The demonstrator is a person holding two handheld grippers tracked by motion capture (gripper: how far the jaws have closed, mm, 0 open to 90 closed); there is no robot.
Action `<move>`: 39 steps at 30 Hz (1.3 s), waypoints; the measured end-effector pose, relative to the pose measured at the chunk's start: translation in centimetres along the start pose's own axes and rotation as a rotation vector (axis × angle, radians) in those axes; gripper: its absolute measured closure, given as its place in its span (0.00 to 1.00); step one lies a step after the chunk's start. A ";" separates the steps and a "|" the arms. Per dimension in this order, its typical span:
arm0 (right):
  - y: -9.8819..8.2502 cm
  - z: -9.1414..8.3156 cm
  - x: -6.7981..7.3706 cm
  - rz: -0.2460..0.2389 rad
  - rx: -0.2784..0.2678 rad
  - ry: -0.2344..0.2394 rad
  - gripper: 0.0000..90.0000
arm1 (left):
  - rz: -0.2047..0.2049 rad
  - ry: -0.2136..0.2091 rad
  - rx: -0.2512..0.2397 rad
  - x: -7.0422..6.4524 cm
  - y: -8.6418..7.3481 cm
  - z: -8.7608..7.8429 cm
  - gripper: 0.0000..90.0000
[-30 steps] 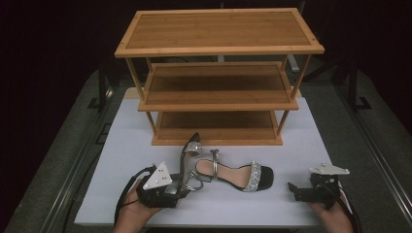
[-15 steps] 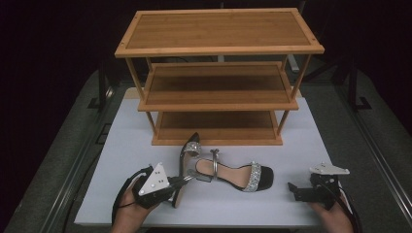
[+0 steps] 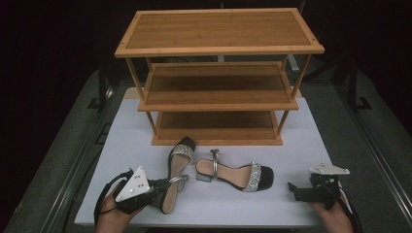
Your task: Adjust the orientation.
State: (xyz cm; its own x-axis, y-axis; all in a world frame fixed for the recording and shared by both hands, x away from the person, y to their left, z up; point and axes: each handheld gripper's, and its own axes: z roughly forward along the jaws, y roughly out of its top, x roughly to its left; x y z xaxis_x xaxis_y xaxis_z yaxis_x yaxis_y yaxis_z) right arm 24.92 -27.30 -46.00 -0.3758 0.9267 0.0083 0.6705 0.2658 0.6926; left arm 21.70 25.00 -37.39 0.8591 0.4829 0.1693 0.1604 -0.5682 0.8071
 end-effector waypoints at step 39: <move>0.0 0.0 0.0 0.000 0.001 0.000 0.00 | -0.290 0.123 0.024 6.0 -7.8 -4.3 0.87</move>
State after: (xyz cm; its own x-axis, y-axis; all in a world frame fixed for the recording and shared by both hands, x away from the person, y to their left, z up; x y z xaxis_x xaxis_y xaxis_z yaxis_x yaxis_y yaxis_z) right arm 24.93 -27.31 -45.99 -0.3761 0.9266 0.0082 0.6713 0.2663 0.6917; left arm 23.52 35.21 -40.25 0.7108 0.7034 0.0026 0.4027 -0.4100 0.8184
